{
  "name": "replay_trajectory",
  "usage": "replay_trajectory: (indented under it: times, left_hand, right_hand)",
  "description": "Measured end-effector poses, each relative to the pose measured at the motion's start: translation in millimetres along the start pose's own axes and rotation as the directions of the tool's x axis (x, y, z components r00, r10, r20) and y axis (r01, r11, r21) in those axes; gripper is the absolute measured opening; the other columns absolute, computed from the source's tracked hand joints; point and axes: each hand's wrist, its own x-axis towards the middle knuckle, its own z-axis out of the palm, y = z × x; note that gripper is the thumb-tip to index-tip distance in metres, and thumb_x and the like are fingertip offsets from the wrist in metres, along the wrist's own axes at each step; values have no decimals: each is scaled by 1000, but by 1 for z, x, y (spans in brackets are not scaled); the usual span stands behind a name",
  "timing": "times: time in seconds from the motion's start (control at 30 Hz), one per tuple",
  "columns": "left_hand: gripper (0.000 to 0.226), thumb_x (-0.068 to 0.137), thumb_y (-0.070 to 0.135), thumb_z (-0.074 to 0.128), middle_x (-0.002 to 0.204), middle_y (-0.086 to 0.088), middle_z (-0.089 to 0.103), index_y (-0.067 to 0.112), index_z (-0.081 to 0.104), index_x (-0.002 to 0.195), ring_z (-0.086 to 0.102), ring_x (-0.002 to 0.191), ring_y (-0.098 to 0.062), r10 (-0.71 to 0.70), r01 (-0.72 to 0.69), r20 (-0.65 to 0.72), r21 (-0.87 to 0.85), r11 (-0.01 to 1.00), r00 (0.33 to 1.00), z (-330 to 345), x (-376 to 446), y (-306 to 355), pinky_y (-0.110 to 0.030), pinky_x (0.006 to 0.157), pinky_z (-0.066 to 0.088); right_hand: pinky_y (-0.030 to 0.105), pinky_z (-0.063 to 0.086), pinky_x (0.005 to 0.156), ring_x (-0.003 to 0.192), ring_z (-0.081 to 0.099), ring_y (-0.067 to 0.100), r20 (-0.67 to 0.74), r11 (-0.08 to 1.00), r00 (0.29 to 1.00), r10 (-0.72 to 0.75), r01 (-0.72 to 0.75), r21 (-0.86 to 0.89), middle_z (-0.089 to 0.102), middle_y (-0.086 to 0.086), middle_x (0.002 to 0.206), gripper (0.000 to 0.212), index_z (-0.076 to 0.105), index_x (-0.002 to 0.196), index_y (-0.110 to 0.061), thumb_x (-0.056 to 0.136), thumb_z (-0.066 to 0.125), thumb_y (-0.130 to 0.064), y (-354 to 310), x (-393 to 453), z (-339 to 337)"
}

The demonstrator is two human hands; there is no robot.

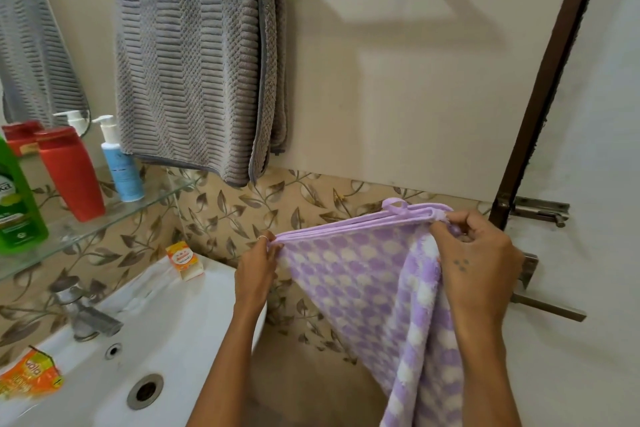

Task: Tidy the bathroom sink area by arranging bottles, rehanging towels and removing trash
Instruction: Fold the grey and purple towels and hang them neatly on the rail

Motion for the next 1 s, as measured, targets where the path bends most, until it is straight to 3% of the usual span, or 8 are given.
replay_trajectory:
  times: [0.17, 0.33, 0.47, 0.57, 0.67, 0.73, 0.83, 1.0]
  left_hand:
    - [25, 96, 35, 39, 75, -18, 61, 13, 43, 85, 61, 54, -30, -123, 103, -79, -218, 970, 989, -11, 11, 31, -37, 48, 51]
    - [27, 98, 16, 33, 69, -21, 66, -10, 41, 102, 66, 44, -20, -75, -2, -82, -685, 728, 994, -42, 22, 80, -24, 37, 50]
    - [11, 98, 17, 38, 108, -13, 61, 22, 33, 90, 69, 93, -16, 81, -171, -154, -773, 611, 985, -70, 14, 113, -36, 63, 61]
    - [40, 85, 10, 55, 117, 13, 42, 19, 31, 115, 47, 108, -3, 323, -343, -136, -536, 771, 937, -83, 14, 124, -26, 104, 43]
    - [73, 74, -9, 63, 107, 1, 40, -16, 18, 130, 45, 92, -12, 439, -462, -149, -194, 866, 886, -90, 25, 130, 14, 83, 17]
    - [79, 66, -20, 64, 98, -12, 51, -23, 17, 130, 54, 88, -26, 490, -515, -227, -64, 855, 841, -99, 35, 133, 6, 93, 20]
    - [87, 66, -21, 59, 131, -25, 39, -7, 16, 140, 42, 120, -47, 502, -536, -362, 9, 844, 785, -120, 56, 148, -32, 104, 25]
    - [103, 61, -22, 60, 131, -34, 44, 19, 14, 143, 50, 112, -49, 647, -636, -473, 209, 742, 599, -175, 95, 176, -46, 98, 36]
  right_hand:
    - [5, 41, 39, 46, 61, 1, -22, 997, 999, 27, -25, 79, 60, -6, 58, 10, 62, 84, -26, 87, 61, -17, 5, 10, -2]
    - [6, 40, 35, 43, 62, 7, -123, 993, 992, 10, 4, 120, 62, 1, 76, 15, 45, 85, -21, 92, 53, -10, 14, 36, -1]
    - [14, 52, 56, 66, 64, 18, -208, 987, 971, -119, 139, 86, 62, 10, 81, 23, 61, 75, -9, 87, 49, 8, 12, 47, 9]
    - [0, 39, 70, 80, 57, 17, -259, 959, 924, -282, 282, -36, 61, 19, 94, 19, 70, 91, 0, 88, 51, 4, -6, 50, 21]
    - [14, 48, 84, 90, 59, 22, -203, 888, 866, -458, 436, -143, 54, 24, 113, 33, 59, 118, 0, 86, 55, 6, -33, 56, 37]
    - [29, 53, 80, 93, 62, 31, -125, 830, 835, -536, 494, -257, 43, 26, 127, 55, 47, 131, 0, 78, 58, 9, -51, 59, 46]
    - [38, 56, 70, 92, 60, 44, -80, 755, 772, -631, 588, -291, 21, 18, 138, 78, 30, 135, -5, 63, 57, 9, -79, 71, 55]
    - [44, 50, 88, 111, 43, 44, -130, 630, 624, -770, 713, -308, 13, 14, 143, 90, 32, 134, -2, 49, 60, 4, -133, 119, 66]
